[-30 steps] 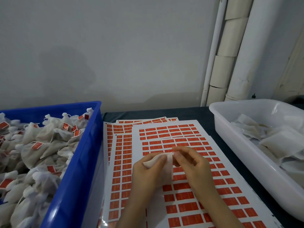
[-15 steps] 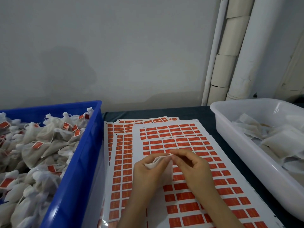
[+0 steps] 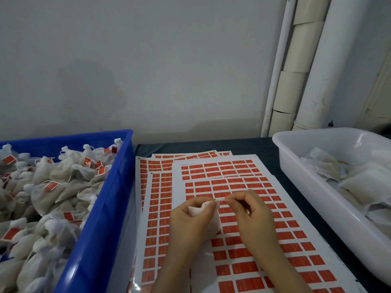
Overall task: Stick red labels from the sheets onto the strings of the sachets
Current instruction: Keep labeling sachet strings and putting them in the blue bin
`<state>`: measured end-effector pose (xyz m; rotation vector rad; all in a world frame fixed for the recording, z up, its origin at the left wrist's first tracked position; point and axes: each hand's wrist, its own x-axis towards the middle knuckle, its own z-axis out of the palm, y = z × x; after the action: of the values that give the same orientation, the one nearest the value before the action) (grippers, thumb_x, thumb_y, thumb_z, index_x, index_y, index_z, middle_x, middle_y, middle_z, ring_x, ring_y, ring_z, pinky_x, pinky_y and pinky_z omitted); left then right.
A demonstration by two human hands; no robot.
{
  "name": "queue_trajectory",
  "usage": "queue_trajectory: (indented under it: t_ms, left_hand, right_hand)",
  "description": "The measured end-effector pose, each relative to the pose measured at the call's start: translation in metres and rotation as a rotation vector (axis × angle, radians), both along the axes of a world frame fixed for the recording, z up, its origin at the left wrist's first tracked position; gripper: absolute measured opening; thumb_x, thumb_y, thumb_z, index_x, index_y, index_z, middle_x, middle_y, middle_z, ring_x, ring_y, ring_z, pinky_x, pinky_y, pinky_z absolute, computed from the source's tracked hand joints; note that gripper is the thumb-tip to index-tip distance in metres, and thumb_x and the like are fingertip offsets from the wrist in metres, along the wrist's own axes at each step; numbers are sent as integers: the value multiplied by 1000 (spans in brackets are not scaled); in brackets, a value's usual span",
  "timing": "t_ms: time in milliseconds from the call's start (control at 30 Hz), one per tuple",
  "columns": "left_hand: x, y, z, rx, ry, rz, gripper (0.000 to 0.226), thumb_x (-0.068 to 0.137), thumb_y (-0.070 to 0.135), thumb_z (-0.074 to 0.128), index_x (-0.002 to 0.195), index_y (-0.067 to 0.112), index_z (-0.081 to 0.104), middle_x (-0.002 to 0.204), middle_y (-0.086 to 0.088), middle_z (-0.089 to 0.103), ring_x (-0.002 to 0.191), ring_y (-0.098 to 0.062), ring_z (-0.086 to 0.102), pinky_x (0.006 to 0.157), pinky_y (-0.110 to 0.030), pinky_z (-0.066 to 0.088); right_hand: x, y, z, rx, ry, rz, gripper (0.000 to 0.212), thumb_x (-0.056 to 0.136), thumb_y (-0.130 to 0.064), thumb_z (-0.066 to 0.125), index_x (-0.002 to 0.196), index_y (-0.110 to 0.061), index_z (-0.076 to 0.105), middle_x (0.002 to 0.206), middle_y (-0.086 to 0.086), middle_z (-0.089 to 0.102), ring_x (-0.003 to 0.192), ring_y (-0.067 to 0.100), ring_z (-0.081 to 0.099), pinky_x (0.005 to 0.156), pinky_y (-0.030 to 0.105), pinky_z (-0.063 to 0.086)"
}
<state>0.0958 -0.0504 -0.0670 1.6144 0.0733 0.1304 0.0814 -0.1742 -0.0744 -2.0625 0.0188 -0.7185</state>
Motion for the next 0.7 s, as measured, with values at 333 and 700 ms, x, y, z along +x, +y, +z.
queue_trajectory:
  t_ms: [333, 700]
  left_hand:
    - [0, 1, -3, 59, -9, -56, 16, 78, 23, 74, 68, 29, 64, 64, 44, 55, 70, 29, 49, 35, -1, 34]
    - [-1, 0, -3, 99, -98, -173, 29, 77, 31, 74, 79, 58, 63, 83, 41, 60, 87, 23, 51, 47, -1, 41]
  right_hand:
    - [-2, -7, 7, 56, -94, -137, 8, 79, -36, 50, 74, -41, 48, 83, -30, 51, 76, -4, 55, 65, 4, 33]
    - [-4, -5, 7, 285, 108, 29, 19, 81, -43, 45, 86, -31, 58, 67, -11, 64, 64, 8, 63, 57, 10, 48]
